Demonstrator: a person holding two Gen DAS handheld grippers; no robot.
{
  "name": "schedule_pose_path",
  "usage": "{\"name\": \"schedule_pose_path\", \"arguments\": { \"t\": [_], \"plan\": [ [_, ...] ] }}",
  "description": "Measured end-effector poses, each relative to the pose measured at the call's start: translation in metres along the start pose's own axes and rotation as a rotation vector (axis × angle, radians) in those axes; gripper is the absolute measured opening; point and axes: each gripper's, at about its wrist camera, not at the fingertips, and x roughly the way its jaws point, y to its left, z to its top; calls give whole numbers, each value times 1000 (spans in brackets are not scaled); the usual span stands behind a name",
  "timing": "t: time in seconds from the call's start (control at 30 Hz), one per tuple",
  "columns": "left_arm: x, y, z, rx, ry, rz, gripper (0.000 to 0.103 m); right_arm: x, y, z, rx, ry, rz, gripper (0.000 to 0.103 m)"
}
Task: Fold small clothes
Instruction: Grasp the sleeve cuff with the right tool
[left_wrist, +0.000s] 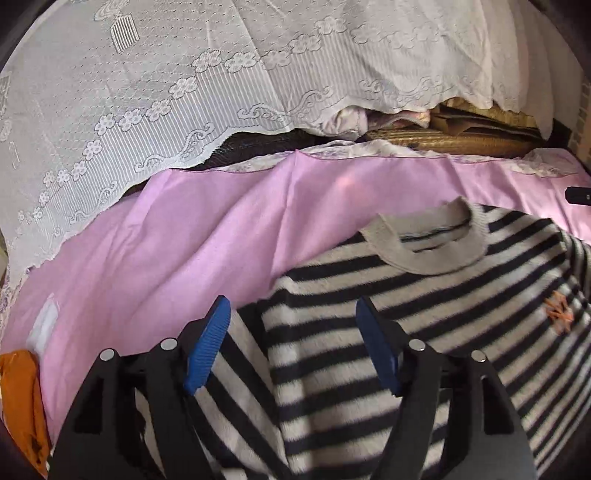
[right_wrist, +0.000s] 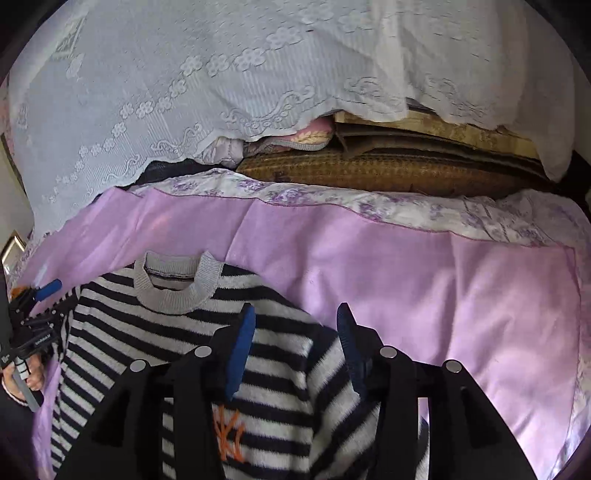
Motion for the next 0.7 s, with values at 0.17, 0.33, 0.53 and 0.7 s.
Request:
{"name": "schedule_pose_path", "arguments": {
  "t": [0.17, 0.33, 0.53, 0.7],
  "plan": [
    [-44, -55, -41, 32, 42, -193, 82, -74, -85, -55, 221, -15, -90, 55],
    [-58, -140, -78, 148, 133, -308, 87, -124, -152, -111, 378, -16, -207, 57],
    [-59, -225, -122, 342, 190, -301, 96, -126, -211, -165, 521, 131, -235, 67],
    [-64, -215, -135, 266, 150, -287, 98, -93, -211, -186, 566, 228, -139, 57]
  ]
}}
